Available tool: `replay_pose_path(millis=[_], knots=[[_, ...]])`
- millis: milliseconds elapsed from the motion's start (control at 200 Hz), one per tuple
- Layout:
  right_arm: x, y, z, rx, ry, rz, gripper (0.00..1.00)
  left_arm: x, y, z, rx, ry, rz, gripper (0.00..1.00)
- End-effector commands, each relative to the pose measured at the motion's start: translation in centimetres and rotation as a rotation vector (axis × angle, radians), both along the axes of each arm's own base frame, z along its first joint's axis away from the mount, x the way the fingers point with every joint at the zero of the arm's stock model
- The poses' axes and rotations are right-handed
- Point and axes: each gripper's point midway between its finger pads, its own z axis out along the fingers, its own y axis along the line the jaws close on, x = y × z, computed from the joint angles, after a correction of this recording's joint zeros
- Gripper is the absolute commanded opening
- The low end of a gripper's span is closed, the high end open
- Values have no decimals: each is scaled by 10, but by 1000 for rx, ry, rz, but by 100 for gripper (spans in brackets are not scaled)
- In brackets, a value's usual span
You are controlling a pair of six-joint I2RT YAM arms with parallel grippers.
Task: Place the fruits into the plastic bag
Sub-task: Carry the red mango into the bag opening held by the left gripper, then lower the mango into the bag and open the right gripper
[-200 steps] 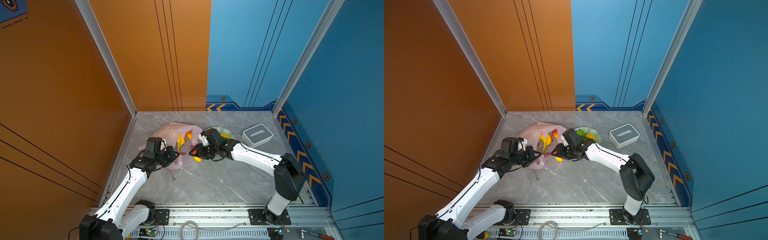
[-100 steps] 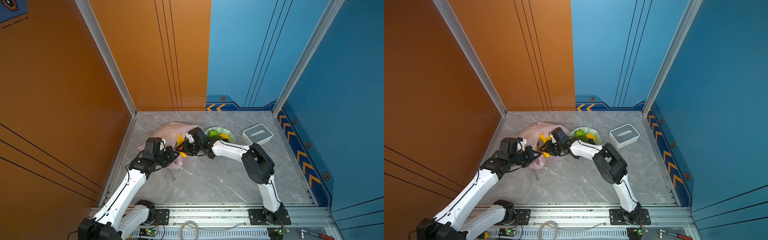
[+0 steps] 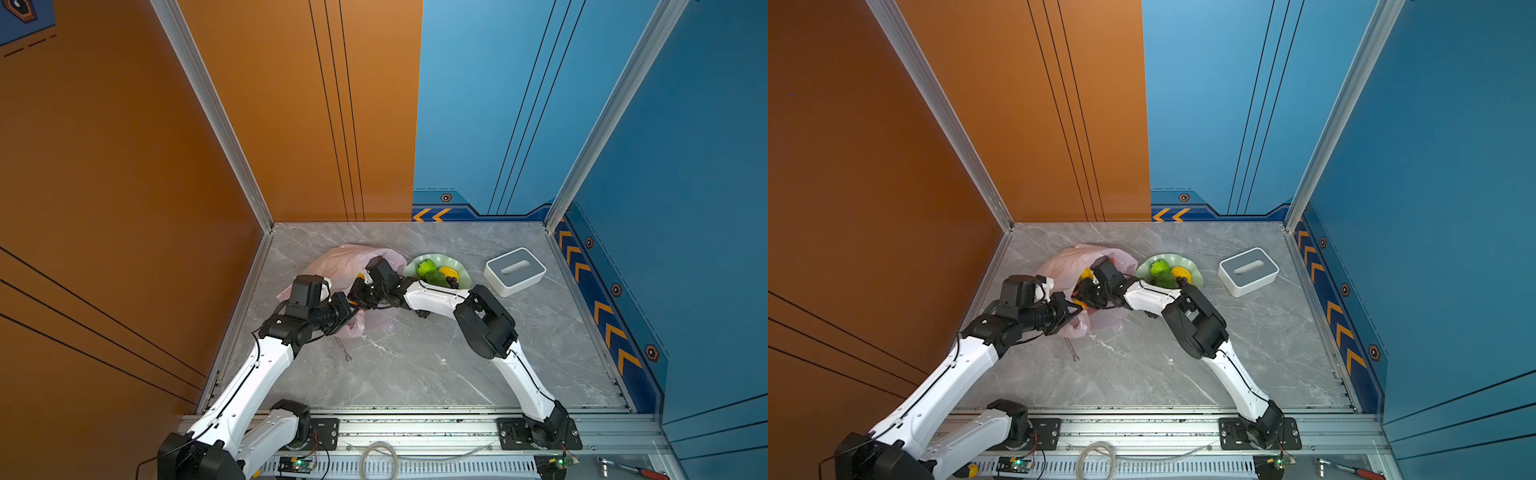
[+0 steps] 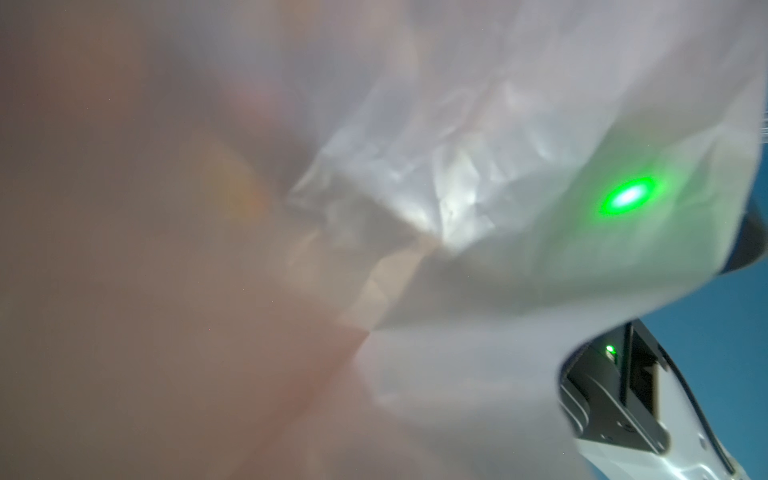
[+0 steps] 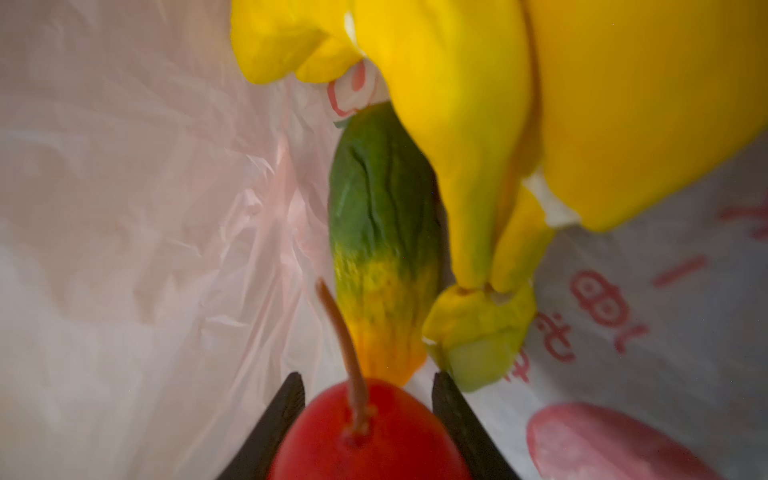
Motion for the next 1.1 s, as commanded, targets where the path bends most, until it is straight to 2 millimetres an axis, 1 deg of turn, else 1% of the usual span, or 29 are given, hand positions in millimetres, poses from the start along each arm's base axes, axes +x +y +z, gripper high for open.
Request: replay_pose_path(millis=[0,60,140,160,170,215,235,340,471,541,566,591,606,656,726,846,956,1096], knots=[[10,8,2,-1,-9,-21,52,-2,-1,-3,-2,20,-1,0],[13,10,-1,-3,-7,-25,61,-1,-1,-3,-1,21,1,0],[18,11,1,-3,-13,-31,69,-1,-1,-3,-2,22,3,0],[19,11,1,-4,-14,-32,69,0,-1,-3,-3,21,5,0],[20,11,3,-2,-16,-32,71,0,-1,-3,-3,22,4,0],[22,10,5,-2,-20,-34,73,0,-1,-3,-4,21,5,0],[22,9,5,-3,-22,-33,76,0,0,-3,-3,23,6,0],[23,7,9,-4,-26,-30,79,1,1,-3,-4,21,11,0],[22,5,14,-4,-31,-29,80,2,1,-3,-6,21,14,0],[21,0,16,-25,-38,-33,80,2,2,-2,-7,20,15,0],[21,-4,15,-51,-41,-36,86,2,3,-2,-7,19,18,0],[20,-8,14,-82,-45,-42,99,2,3,-2,-7,19,16,0],[19,-12,12,-108,-43,-45,100,2,3,-2,-7,17,17,0],[19,-23,8,-163,-51,-51,100,2,3,-2,-8,17,18,0],[18,-29,8,-181,-58,-55,100,1,4,-2,-9,17,20,0],[16,-32,9,-184,-57,-53,100,1,5,-4,-10,19,23,0],[17,-33,17,-185,-74,-62,100,1,6,-4,-11,20,23,0],[21,-45,30,-251,-127,-86,100,3,6,-1,-14,14,21,0]])
